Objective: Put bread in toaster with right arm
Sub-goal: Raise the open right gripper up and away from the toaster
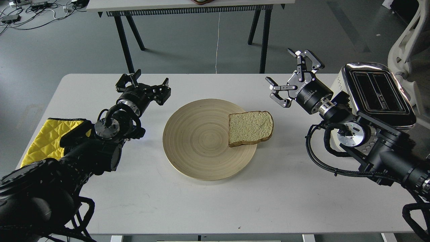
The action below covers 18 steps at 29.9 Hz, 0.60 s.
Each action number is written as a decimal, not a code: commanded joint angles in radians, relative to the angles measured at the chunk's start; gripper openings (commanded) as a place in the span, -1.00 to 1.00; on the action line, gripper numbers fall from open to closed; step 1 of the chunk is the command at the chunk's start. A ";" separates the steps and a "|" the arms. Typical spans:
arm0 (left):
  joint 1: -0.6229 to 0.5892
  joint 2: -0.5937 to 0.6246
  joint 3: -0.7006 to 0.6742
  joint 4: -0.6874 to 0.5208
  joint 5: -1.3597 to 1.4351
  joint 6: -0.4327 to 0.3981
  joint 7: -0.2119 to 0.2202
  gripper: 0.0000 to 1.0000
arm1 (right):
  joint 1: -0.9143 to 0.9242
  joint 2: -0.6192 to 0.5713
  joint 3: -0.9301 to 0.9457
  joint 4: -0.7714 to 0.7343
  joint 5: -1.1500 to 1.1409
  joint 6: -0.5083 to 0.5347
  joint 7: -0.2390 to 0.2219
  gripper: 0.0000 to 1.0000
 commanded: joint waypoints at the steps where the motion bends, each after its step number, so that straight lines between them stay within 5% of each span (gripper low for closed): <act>1: 0.001 0.000 0.000 0.000 0.000 0.000 -0.001 1.00 | 0.001 -0.002 0.001 0.000 0.000 0.000 0.000 0.99; 18: 0.001 0.000 0.000 0.000 0.000 0.000 -0.001 1.00 | 0.061 -0.010 0.003 -0.027 -0.029 0.000 -0.003 0.99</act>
